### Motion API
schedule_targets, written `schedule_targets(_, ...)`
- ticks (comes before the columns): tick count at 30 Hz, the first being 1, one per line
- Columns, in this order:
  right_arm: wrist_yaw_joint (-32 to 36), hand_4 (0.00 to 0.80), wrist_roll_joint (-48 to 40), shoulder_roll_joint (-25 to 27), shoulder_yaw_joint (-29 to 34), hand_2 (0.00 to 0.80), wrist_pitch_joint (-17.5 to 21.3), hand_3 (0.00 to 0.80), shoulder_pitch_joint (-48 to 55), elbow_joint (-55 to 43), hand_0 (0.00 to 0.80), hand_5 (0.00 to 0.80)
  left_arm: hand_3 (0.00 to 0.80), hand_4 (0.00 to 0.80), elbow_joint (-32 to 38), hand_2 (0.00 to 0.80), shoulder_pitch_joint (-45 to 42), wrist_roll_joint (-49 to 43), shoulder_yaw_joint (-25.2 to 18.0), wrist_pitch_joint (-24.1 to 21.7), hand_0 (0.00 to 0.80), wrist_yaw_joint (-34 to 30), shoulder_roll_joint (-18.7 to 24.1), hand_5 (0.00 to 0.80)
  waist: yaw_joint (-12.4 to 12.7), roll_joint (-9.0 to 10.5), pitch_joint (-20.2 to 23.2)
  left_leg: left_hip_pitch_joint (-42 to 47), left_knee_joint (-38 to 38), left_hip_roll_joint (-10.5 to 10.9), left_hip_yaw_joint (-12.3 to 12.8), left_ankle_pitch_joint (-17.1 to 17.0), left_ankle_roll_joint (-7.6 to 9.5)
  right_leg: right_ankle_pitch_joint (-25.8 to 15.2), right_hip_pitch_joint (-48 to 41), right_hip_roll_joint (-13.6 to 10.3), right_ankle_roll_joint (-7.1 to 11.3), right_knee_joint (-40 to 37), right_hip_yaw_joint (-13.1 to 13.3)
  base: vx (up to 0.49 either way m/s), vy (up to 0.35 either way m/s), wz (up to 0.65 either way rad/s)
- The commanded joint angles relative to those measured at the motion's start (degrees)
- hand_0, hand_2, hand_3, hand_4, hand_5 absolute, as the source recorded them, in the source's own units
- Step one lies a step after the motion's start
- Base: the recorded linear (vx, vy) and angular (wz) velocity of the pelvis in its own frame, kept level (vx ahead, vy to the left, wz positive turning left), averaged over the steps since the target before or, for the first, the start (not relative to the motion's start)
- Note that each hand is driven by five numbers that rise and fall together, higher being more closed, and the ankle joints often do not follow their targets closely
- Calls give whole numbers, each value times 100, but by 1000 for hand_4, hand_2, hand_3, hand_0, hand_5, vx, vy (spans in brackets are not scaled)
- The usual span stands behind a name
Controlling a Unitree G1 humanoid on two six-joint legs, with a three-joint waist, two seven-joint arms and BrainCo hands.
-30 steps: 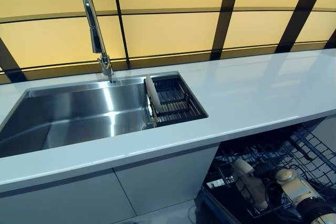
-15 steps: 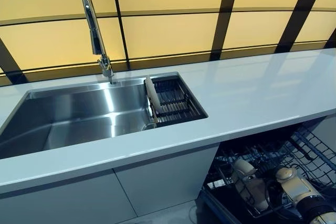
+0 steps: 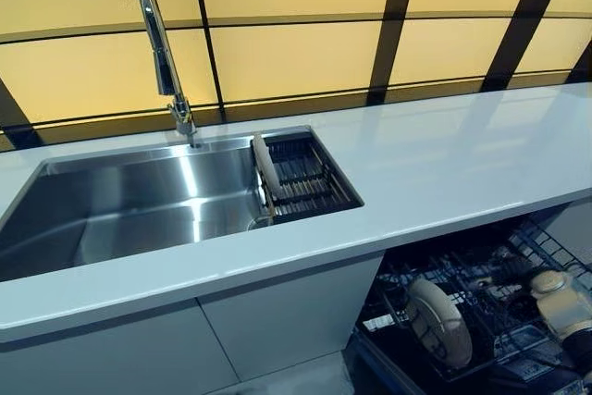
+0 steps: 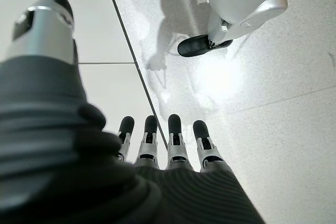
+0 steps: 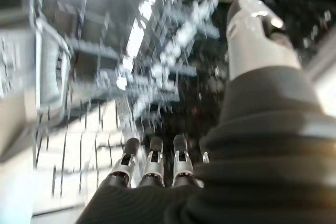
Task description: Take plates into dishwasher
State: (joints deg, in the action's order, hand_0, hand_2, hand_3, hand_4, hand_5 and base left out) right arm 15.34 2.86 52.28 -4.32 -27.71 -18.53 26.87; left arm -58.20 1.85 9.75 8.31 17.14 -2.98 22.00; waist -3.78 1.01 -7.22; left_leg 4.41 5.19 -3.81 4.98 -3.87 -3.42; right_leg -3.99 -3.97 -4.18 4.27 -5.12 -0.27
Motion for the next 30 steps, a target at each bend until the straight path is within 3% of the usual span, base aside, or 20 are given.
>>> schedule_targets(1,-340,0,-511,401,143,0,-19,0,-527,-18,0,0,0,0,-258,0,346,7,76,-88,0,-98,403,0,54,325,75,260,-19,154,49,413,222,-222,144,-165,353,70,54,3,14,-10)
schedule_targets(5,68,0,-607,966,351,0,-212,0,-677,376,0,0,0,0,-347,0,318,42,73,-165,0,-181,536,0,56,382,98,270,-19,145,62,422,215,-224,138,-158,353,68,56,4,4,-8)
schedule_targets(11,30,0,-1051,1817,-9,0,-263,0,-1653,1130,0,0,0,0,-550,0,296,136,222,-342,0,-148,616,0,128,482,140,253,-19,135,33,410,192,-235,133,-139,347,56,36,1,-5,-3)
schedule_targets(17,-834,0,-1730,2425,-714,0,-424,0,-3199,1328,0,0,0,0,-686,0,222,298,407,-564,0,67,549,0,200,571,184,223,-19,146,-35,400,173,-239,136,-122,347,49,23,0,0,0)
schedule_targets(22,-1216,0,-2251,2667,-1535,0,-345,0,-4376,1507,0,0,0,0,-742,0,142,348,533,-696,0,236,466,0,285,645,235,197,-19,166,-102,400,171,-236,124,-123,337,38,-20,0,0,0)
schedule_targets(30,-1662,0,-3217,2305,-2307,0,-221,0,-5517,1461,0,0,0,0,-736,0,69,255,644,-710,0,346,352,0,452,689,295,152,-19,213,-239,408,165,-215,100,-148,322,29,-132,2,-10,8)
